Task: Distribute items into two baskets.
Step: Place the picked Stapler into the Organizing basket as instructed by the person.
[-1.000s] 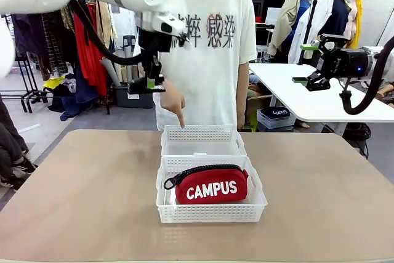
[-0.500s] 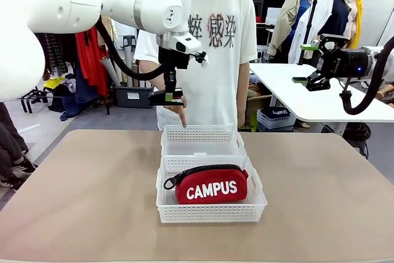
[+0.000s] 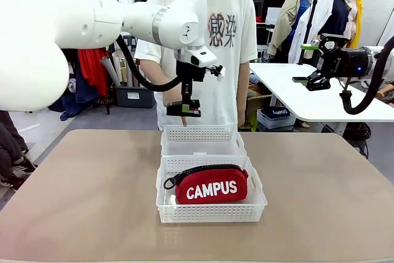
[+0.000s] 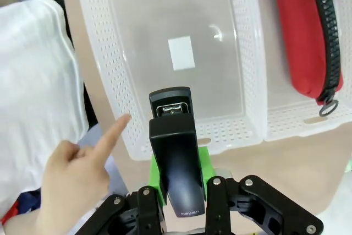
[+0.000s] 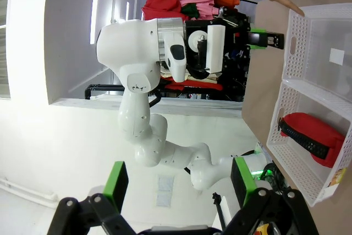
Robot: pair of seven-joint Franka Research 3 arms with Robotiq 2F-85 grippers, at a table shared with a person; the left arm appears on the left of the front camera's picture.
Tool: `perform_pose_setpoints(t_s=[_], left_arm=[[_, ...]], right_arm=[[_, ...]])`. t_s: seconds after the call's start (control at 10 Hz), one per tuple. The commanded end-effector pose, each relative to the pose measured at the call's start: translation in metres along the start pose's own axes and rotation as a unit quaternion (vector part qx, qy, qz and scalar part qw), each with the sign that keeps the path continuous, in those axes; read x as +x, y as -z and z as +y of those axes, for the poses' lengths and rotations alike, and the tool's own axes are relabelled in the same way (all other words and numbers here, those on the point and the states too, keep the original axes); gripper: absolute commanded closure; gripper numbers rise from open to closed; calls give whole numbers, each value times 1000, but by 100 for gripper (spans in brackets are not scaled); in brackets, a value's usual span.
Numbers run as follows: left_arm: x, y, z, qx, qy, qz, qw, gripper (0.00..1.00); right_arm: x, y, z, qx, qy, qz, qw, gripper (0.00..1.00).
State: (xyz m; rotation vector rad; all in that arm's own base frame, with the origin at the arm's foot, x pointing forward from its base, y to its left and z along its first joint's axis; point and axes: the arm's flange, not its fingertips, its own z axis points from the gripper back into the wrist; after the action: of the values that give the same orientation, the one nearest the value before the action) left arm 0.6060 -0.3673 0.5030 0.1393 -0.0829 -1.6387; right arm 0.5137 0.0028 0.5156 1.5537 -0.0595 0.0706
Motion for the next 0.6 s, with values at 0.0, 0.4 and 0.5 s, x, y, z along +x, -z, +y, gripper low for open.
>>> perform_pose_setpoints(t_s=[0.0, 0.4, 0.5], left_arm=[[-17, -20, 31, -20, -9, 1, 1000, 100], [0, 0, 0, 0, 0, 0, 1000, 100], [0, 0, 0, 0, 0, 0, 1000, 100]], right_arm=[[-1, 0, 3, -1, -3, 0, 1000, 0], [-1, 0, 3, -1, -3, 0, 1000, 0], [-1, 0, 3, -1, -3, 0, 1000, 0]])
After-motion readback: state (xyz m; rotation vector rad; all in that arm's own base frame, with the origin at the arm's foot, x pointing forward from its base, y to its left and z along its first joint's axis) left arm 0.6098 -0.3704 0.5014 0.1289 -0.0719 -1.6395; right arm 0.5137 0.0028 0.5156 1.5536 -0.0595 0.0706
